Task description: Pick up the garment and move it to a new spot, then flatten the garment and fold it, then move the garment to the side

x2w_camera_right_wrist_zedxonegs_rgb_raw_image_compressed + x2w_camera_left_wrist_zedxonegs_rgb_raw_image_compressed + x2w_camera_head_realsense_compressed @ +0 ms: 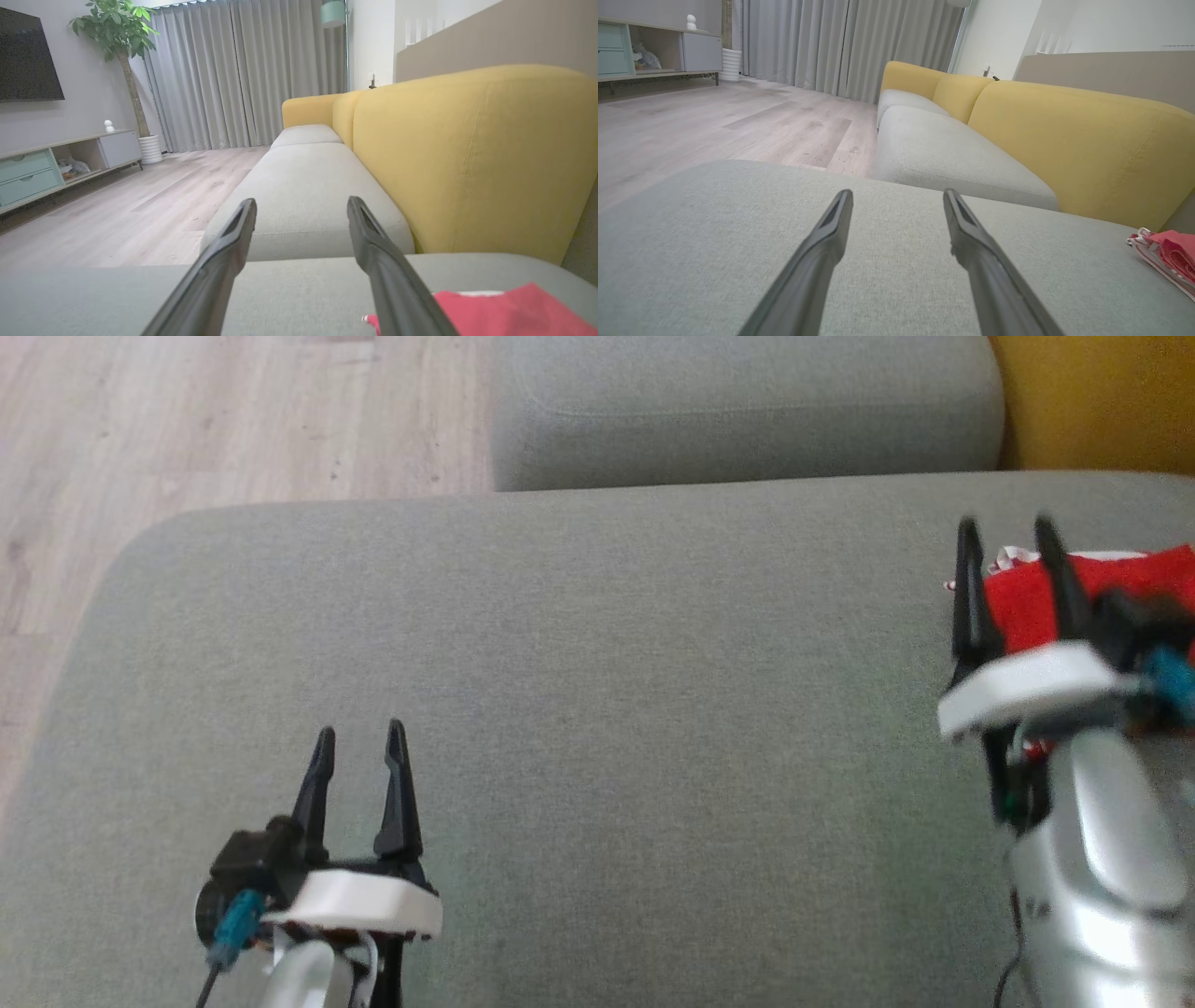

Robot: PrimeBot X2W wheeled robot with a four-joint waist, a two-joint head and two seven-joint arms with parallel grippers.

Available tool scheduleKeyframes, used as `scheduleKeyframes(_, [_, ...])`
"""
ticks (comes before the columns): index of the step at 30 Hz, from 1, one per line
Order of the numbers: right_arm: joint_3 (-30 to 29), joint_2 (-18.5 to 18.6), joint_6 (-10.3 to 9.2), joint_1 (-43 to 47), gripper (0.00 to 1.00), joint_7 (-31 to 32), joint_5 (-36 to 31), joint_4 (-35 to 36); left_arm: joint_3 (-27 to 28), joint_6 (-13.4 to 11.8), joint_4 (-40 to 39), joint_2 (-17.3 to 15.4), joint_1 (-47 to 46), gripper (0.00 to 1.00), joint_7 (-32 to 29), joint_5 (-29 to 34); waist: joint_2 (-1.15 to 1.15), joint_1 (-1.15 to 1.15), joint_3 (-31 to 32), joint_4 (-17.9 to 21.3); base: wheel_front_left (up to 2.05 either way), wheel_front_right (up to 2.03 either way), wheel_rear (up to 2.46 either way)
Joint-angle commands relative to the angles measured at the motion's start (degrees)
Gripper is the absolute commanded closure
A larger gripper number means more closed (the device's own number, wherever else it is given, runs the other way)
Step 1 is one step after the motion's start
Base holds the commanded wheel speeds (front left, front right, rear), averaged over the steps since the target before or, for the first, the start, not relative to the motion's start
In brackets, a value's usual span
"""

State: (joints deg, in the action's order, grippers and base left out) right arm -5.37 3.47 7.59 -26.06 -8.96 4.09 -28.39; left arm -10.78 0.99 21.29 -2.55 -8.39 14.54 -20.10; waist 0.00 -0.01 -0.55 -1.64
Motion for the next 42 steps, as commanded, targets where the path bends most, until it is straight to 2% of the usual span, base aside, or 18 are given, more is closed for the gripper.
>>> scheduleKeyframes(1, [2.9, -0.5, -0.1, 1.4, 0.0, -2.5, 4.2, 2.4, 1.6, -0.5, -2.0, -0.3, -0.8, 0.0, 0.5, 0.4, 0.0, 0.01, 0.8, -0.9, 0.0, 0.0, 0.0])
scheduleKeyframes(3, [4.2, -0.6, -0.1, 5.0, 0.0, -4.2, 7.7, 2.4, 1.4, -0.8, -2.2, -0.3, -0.2, 0.0, 0.5, 0.1, 0.0, 0.01, 1.1, -1.2, 0.0, 0.0, 0.0])
scheduleKeyframes(14, [6.8, -0.6, -0.1, 14.3, 0.0, -6.0, 8.7, 2.4, 0.2, -1.6, -2.8, -0.3, 1.9, 0.0, 0.5, -0.6, 0.0, 0.01, 1.8, -2.2, 0.0, 0.0, 0.0])
scheduleKeyframes(25, [7.0, -0.6, -0.1, 15.1, 0.0, -6.0, 8.4, 3.1, 0.1, -2.7, -3.2, -0.3, 1.7, 0.0, 0.5, -0.9, 0.0, 0.01, 1.8, -2.1, 0.0, 0.0, 0.0])
scheduleKeyframes(42, [7.5, -0.6, -0.1, 14.3, 0.0, -6.0, 9.0, 4.0, 0.4, -2.0, -2.8, -0.3, 1.7, 0.0, 0.5, -3.3, 0.0, 0.01, 1.7, -1.4, 0.0, 0.0, 0.0])
